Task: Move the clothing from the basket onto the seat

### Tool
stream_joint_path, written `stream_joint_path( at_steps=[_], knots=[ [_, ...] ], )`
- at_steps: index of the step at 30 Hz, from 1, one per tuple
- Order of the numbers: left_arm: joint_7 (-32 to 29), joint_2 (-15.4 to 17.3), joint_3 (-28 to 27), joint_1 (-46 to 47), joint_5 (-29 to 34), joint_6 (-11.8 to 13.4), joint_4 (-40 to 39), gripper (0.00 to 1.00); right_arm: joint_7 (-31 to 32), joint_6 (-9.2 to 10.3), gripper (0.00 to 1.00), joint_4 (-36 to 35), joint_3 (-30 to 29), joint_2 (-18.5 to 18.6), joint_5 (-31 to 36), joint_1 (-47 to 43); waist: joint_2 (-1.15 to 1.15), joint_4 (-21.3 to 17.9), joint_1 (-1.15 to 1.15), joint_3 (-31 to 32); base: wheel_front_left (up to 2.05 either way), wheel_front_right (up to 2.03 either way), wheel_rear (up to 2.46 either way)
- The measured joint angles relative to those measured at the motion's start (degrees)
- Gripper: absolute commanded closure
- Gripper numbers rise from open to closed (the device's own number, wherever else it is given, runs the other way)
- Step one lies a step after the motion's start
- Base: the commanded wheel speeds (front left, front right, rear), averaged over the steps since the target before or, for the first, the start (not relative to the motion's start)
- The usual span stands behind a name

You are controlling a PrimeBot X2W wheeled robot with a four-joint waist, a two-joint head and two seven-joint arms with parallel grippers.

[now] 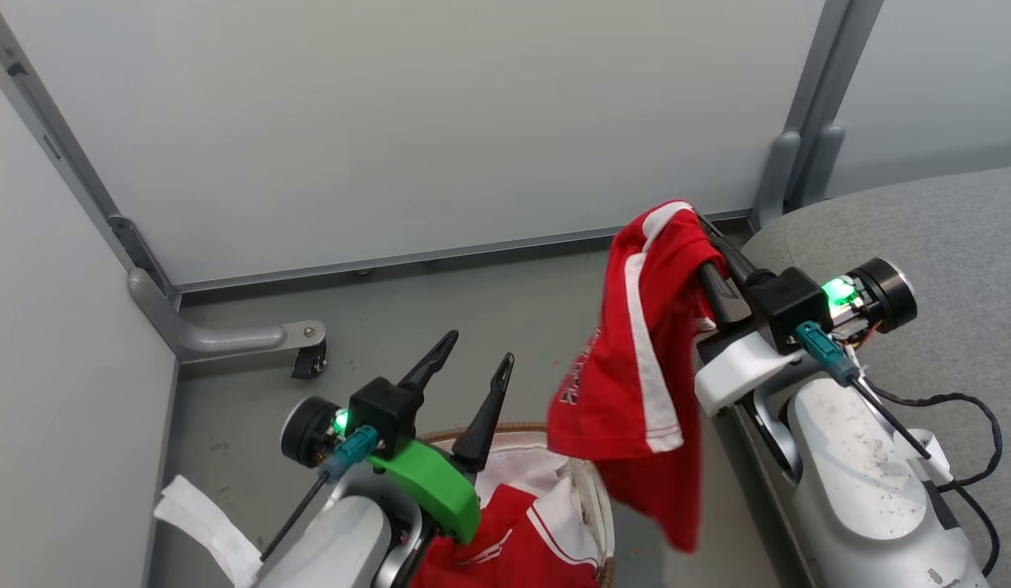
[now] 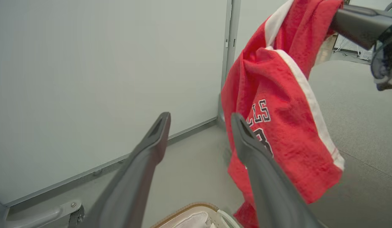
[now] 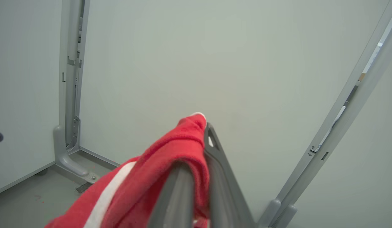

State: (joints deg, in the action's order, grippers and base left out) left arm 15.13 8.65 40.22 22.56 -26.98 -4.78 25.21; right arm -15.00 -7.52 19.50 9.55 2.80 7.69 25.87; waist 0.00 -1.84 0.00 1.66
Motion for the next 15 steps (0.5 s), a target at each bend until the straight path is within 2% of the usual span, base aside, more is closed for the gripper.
stream_joint_path(
  at_steps=[15],
  knots=[
    [0.0, -4.2, -6.2, -7.7, 5.2, -2.1, 1.1, 0.0, 0.0, 0.0, 1.0, -2.3, -3.1, 2.0, 1.1, -0.9, 0.0, -2.7, 0.0, -1.1, 0.0, 0.0, 0.0]
  ],
)
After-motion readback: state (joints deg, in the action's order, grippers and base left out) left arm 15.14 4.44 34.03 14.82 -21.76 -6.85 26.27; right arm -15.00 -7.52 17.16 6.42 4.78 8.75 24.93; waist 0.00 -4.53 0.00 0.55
